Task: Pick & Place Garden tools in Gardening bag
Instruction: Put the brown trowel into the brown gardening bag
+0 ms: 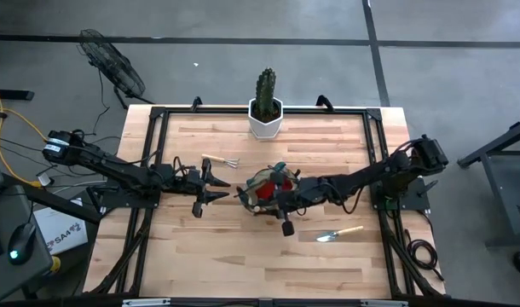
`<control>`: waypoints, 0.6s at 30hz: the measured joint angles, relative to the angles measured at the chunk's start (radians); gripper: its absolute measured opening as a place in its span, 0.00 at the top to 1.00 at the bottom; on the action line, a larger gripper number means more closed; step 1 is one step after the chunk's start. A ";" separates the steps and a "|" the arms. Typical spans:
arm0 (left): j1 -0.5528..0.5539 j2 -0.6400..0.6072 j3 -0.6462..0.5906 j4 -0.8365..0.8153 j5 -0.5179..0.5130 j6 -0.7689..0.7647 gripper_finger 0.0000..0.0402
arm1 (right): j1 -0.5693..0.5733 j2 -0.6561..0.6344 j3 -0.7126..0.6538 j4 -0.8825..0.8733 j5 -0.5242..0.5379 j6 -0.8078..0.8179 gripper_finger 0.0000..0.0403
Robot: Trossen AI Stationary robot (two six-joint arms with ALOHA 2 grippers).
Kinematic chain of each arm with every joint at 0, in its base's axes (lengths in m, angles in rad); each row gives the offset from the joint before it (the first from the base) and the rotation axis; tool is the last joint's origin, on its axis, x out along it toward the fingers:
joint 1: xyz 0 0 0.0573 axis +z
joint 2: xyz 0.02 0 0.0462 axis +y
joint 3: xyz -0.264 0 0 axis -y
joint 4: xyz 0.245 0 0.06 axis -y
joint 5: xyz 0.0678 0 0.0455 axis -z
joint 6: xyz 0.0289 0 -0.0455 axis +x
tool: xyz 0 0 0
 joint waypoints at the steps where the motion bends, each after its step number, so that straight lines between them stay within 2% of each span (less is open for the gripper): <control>1: 0.000 0.000 0.000 0.000 0.000 0.000 0.69 | 0.000 0.000 0.000 0.001 0.001 0.006 0.84; 10: 0.000 0.000 0.000 0.000 -0.003 0.000 0.69 | -0.024 0.000 0.000 -0.023 0.007 0.024 0.84; 18: 0.000 0.000 0.000 0.000 -0.002 0.000 0.69 | -0.033 0.000 0.000 -0.029 0.059 0.065 0.83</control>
